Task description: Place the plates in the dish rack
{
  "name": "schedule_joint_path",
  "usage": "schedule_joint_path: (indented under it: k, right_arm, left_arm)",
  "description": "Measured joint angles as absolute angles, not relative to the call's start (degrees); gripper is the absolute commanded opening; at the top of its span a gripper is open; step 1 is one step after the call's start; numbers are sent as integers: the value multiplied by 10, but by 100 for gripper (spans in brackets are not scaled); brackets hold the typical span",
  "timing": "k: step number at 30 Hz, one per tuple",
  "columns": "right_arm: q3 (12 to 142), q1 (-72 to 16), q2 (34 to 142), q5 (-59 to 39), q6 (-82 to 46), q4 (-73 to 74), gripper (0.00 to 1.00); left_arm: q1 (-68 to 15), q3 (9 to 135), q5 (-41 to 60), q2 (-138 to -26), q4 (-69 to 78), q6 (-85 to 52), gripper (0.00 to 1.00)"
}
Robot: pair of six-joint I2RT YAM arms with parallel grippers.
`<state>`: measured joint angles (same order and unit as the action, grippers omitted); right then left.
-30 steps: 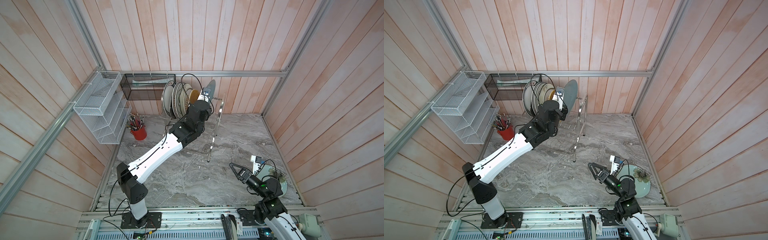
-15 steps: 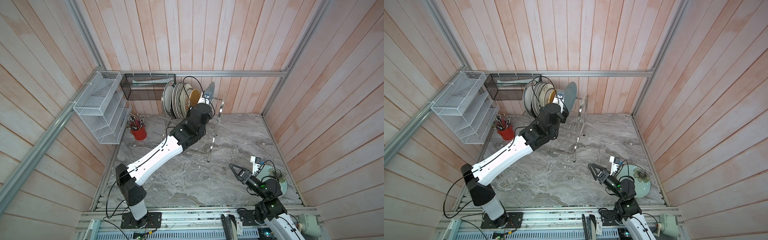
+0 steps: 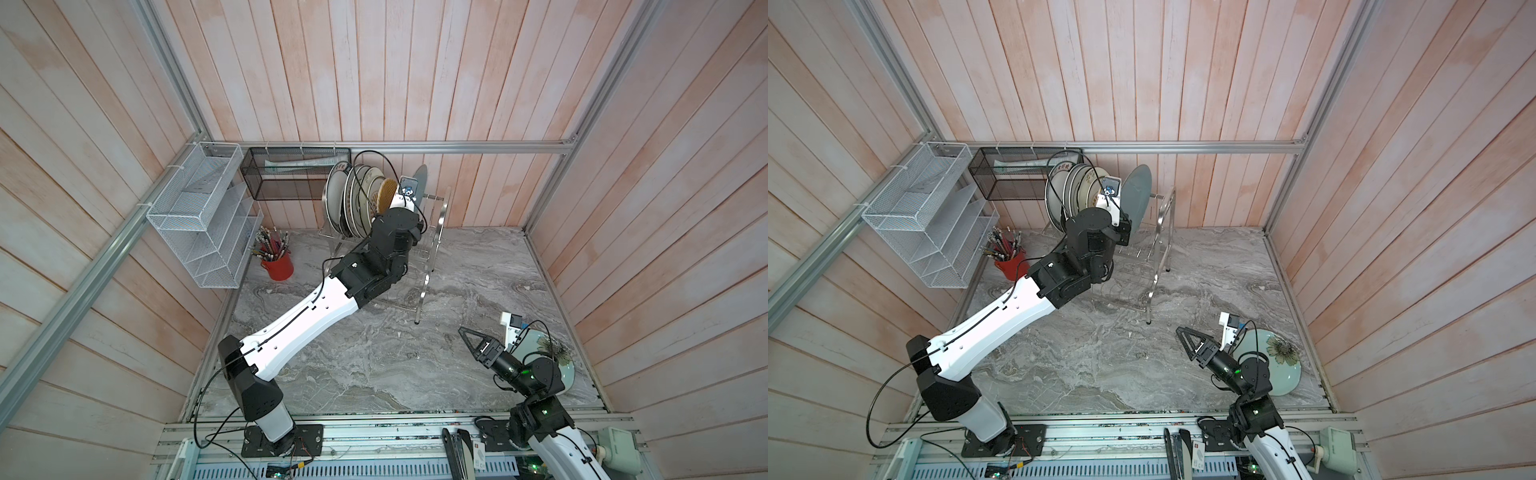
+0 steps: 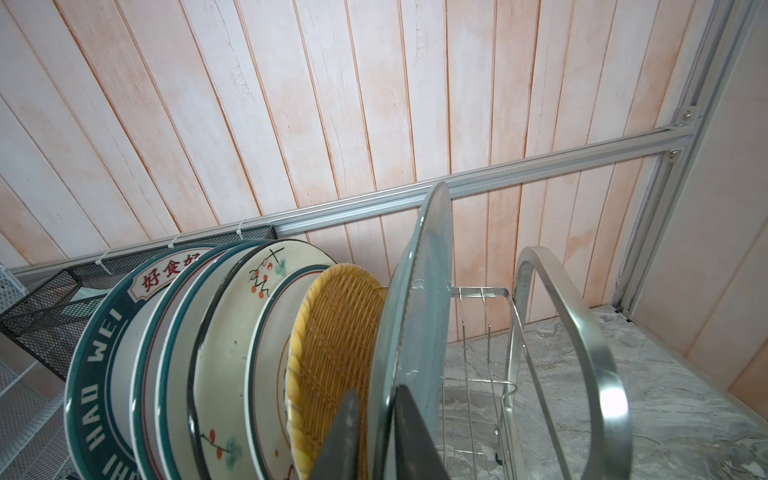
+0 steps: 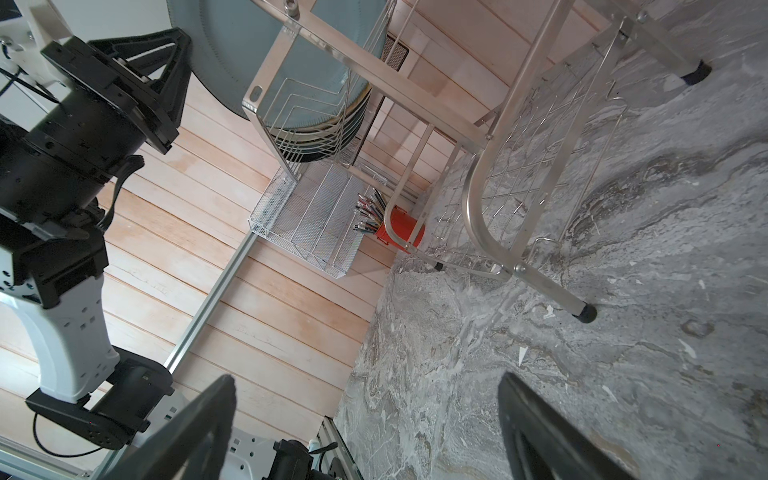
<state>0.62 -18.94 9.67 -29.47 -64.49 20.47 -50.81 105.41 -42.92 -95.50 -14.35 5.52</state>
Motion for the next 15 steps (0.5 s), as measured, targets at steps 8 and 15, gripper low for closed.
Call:
schedule_joint_path:
  k: [8, 15]
  right_arm:
    - [6, -190, 90, -295, -647, 198, 98]
    - [6, -190, 84, -295, -647, 195, 98]
  left_arm:
    - [-508, 1059, -422, -957, -145, 54, 11]
    - [-508, 1074, -421, -964, -159, 53, 10]
